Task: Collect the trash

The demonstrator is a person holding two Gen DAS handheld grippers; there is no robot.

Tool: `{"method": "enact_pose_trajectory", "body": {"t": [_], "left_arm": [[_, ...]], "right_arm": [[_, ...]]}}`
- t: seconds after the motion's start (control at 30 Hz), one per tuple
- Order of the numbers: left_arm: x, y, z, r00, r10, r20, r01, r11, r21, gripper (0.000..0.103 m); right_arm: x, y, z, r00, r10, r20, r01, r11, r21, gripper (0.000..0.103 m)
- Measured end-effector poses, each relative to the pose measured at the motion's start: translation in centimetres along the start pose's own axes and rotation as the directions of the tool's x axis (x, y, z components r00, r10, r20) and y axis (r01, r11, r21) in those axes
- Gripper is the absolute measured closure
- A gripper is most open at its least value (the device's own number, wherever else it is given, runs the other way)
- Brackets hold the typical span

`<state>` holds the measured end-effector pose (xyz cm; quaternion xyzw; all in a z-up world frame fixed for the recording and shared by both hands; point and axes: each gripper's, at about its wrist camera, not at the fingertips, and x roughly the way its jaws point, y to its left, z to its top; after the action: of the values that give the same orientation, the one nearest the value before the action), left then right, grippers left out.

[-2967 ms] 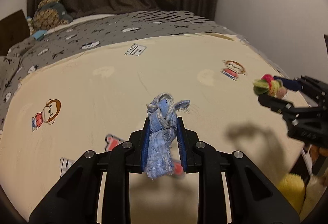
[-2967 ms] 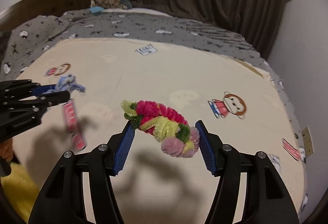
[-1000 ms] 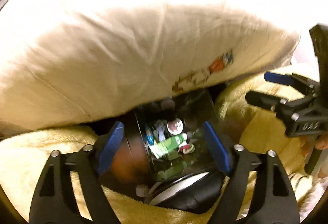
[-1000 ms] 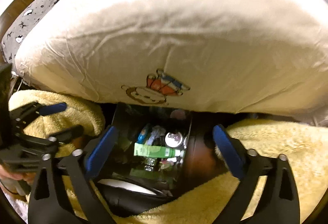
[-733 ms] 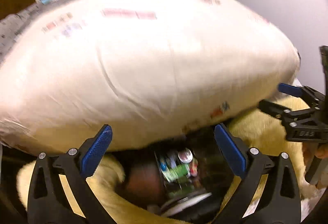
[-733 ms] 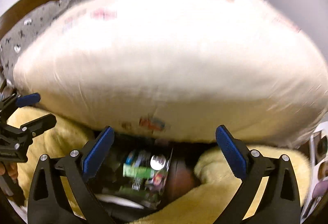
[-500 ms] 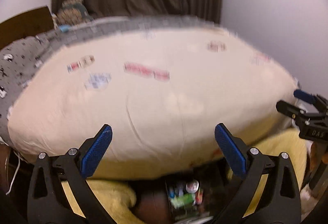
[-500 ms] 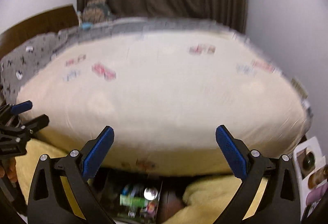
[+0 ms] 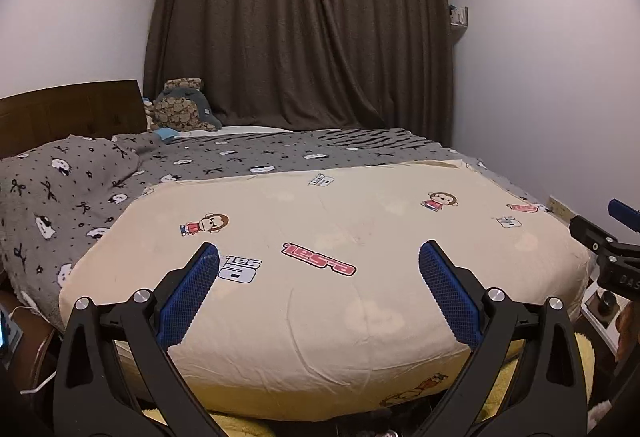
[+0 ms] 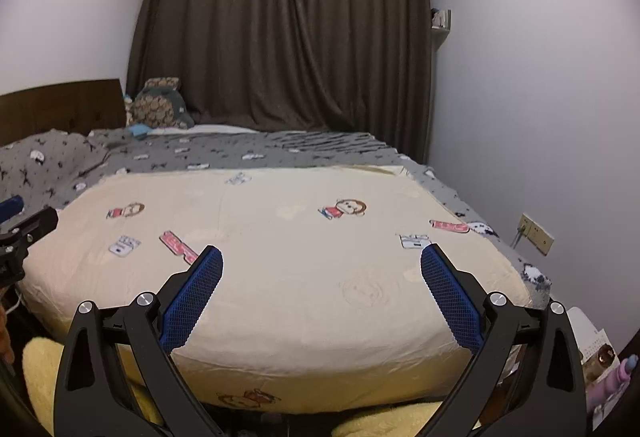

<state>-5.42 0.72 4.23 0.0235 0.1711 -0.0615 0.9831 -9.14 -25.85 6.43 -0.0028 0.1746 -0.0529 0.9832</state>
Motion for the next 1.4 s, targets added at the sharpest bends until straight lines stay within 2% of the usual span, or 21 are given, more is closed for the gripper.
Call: {"method": "enact_pose_trajectory", "body": {"t": [0.27, 1.4], "left_arm": [[0.8, -0.4, -1.7, 0.999, -0.007, -0.045, 0.007, 1.000, 0.012, 0.008], [-0.1, 0.7, -1.7, 1.000, -0.017, -0.022, 0.017, 1.000, 0.000, 0.008]], "right_arm": [[0.0, 0.3, -0.1, 1.000, 0.024, -0.001, -0.024, 1.000, -0.013, 0.004], [-0.3, 0.8, -0.3, 1.000, 0.008, 0.007, -0.008, 1.000, -0.004, 0.004]]}}
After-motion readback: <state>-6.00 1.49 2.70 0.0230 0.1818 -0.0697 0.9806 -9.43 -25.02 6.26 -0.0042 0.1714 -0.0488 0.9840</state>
